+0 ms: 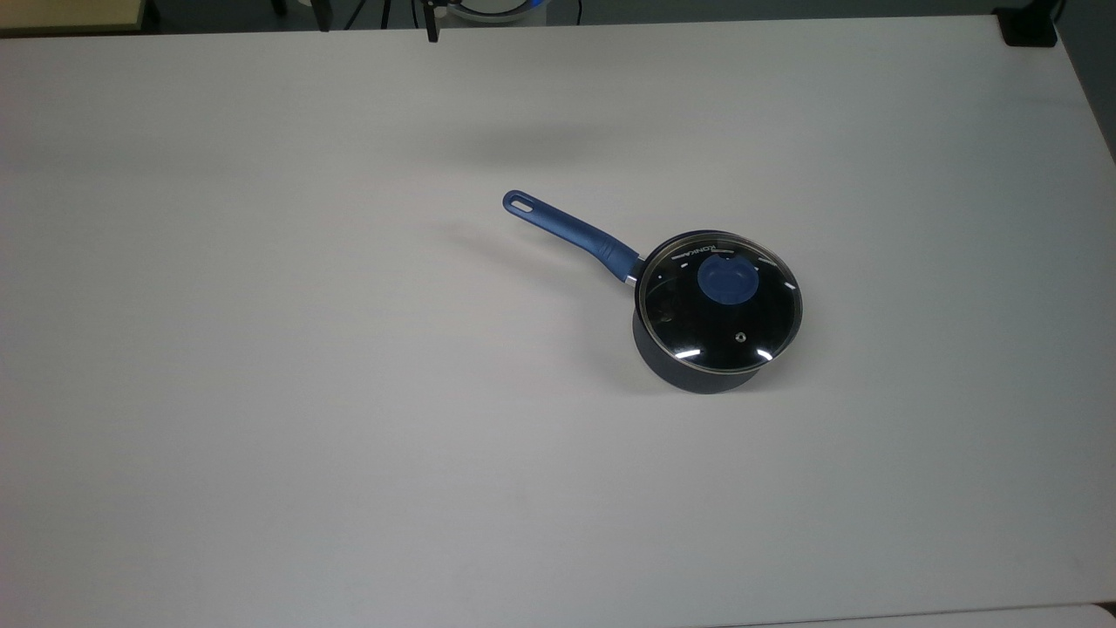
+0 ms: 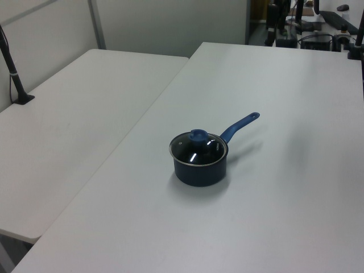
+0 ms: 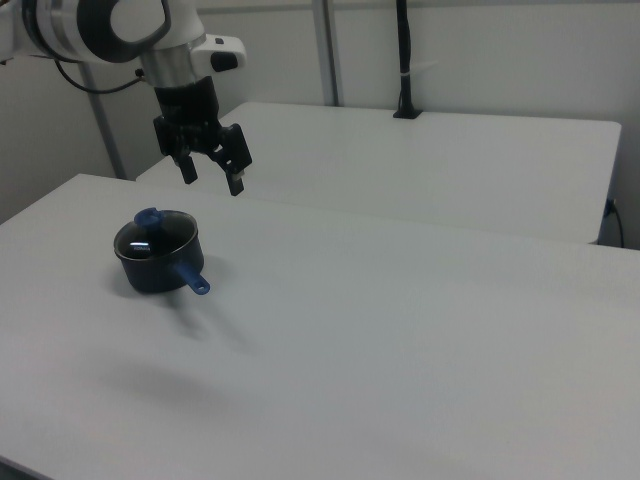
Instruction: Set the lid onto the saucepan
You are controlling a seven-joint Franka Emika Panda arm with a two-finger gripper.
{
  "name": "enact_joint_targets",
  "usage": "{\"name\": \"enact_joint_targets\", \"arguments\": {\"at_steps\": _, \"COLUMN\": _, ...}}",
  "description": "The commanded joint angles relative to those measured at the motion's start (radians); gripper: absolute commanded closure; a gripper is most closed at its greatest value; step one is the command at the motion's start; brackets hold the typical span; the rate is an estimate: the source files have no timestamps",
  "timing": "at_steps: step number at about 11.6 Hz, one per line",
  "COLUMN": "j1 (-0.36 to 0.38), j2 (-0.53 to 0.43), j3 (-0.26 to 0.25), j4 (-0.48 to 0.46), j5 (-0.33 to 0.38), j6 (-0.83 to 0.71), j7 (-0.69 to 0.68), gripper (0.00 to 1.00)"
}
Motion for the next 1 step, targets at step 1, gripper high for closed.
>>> {"name": "enact_joint_targets", "arguments": {"at_steps": 1, "j1": 0.003, "j2": -0.011, "j3": -0.013, "j4": -0.001, "j5": 0.011, "j6": 0.009, "j7": 0.003, "gripper": 0.00}}
